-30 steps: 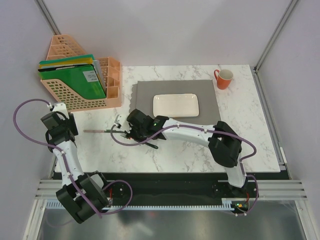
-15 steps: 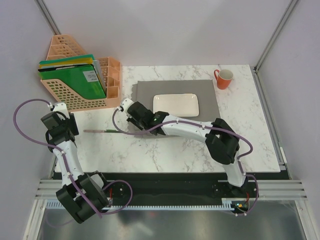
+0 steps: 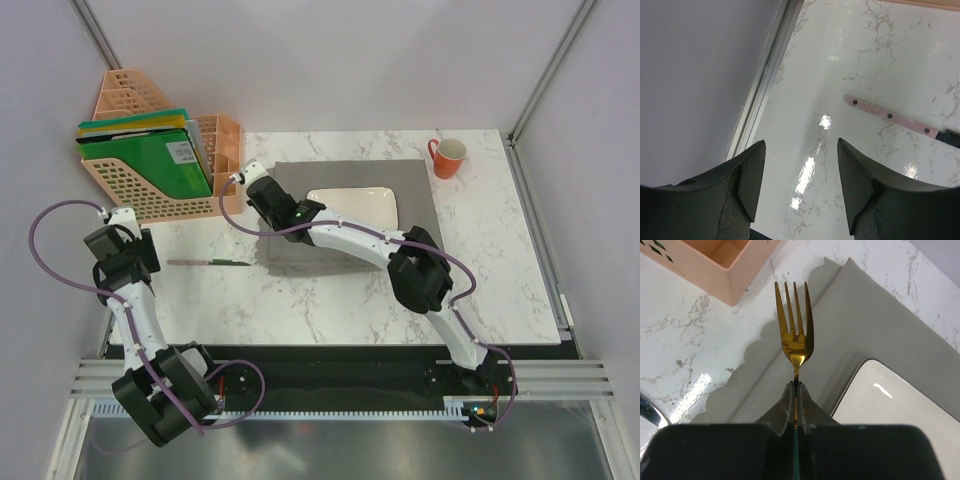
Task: Set the dinner table for one person
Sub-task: Place the fork on the napkin.
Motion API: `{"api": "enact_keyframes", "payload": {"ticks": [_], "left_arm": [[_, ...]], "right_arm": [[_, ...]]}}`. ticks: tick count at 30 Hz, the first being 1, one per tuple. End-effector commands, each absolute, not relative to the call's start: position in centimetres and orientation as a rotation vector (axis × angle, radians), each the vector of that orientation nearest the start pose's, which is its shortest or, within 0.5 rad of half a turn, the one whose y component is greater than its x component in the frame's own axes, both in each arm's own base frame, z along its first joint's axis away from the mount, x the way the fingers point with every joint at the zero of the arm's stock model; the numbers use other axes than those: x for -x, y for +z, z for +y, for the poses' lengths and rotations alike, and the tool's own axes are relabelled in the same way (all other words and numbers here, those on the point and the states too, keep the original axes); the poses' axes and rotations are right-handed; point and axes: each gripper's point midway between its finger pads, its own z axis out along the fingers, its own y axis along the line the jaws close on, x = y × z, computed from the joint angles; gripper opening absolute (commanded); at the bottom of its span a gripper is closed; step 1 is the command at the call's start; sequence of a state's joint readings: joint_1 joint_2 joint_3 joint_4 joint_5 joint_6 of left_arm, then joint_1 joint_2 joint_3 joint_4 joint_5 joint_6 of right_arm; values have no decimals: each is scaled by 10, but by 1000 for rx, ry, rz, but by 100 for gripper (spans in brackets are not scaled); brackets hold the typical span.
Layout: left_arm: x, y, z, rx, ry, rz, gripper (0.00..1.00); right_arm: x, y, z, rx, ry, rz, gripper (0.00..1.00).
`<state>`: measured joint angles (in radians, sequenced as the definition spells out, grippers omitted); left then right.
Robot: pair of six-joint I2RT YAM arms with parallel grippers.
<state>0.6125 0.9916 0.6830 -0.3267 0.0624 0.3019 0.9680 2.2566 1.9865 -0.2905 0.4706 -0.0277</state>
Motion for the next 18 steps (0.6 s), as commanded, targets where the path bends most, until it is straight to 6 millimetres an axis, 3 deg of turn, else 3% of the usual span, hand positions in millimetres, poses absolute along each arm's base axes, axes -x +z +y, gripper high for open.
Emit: {"api": "enact_keyframes", "payload": {"ticks": [1,5,12,18], "left_arm": [[-249,141,176,311,441,2187,66],[-246,138,174,305,442,2192,66],[-244,136,173,302,442,2190,66],[-242,139,177,292,478,2194,66]], "right_arm": [[-411,162,469,670,130,1926,0],[-410,153,474,658,171,1929,0],[-410,117,488,651,258,1986,0],[-419,92,487,633,265,2030,0]]}}
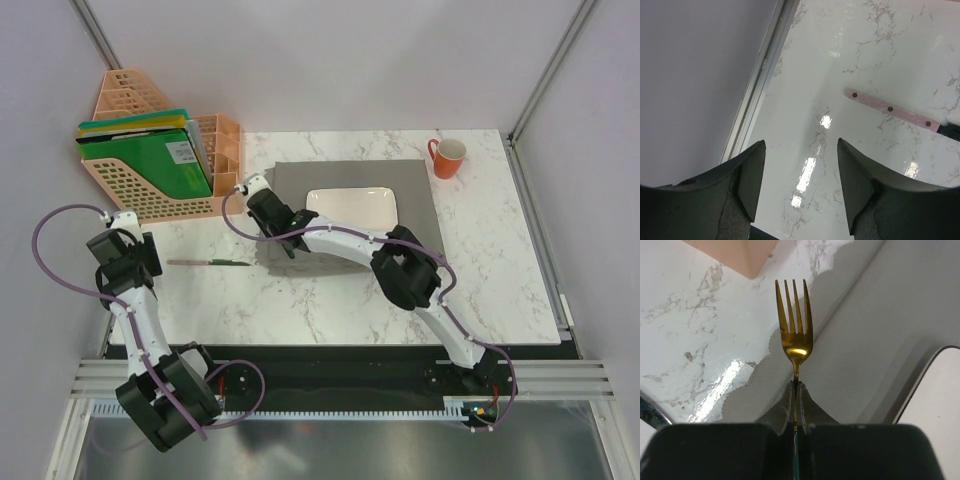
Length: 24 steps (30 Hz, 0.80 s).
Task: Set the dinner table for one person
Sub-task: Place the fork on the napkin.
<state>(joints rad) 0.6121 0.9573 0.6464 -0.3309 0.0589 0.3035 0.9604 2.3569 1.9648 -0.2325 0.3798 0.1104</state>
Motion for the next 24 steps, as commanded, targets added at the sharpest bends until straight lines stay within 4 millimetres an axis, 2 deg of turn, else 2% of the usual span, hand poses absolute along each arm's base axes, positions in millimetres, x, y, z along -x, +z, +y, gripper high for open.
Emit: {"api": "enact_keyframes", "payload": {"ticks": [1,3,7,14,18,19,20,21,22,23,24], "left_arm": [[-241,139,177,292,481,2191,66],[-241,140,176,286,481,2190,66],[-242,141,177,284,484,2190,66],[-243,137,175,290,460,2197,66],[-242,137,174,284,458,2201,66],[-242,137,175,284,463,2200,67],[-242,138,175,274,467,2199,68],[-242,141,174,267,469,2190,68],[-243,141,174,260,468,2187,68],[-243,143,174,255,468,2183,68],[-243,144,173,255,467,2179,68]], "right_arm": [[-423,88,485,629,267,2038,0],[-429,79,480,628,262,2054,0],[-440,75,468,619,235,2056,0],[-454,94,456,611,202,2004,0],[-452,94,462,661,225,1996,1],[-450,96,465,689,241,2001,6],[-449,94,465,707,234,2002,18],[-450,98,463,718,223,1992,23],[-449,96,461,729,217,1993,38],[-449,105,460,724,214,1979,57],[-448,108,458,714,214,1969,68]]}}
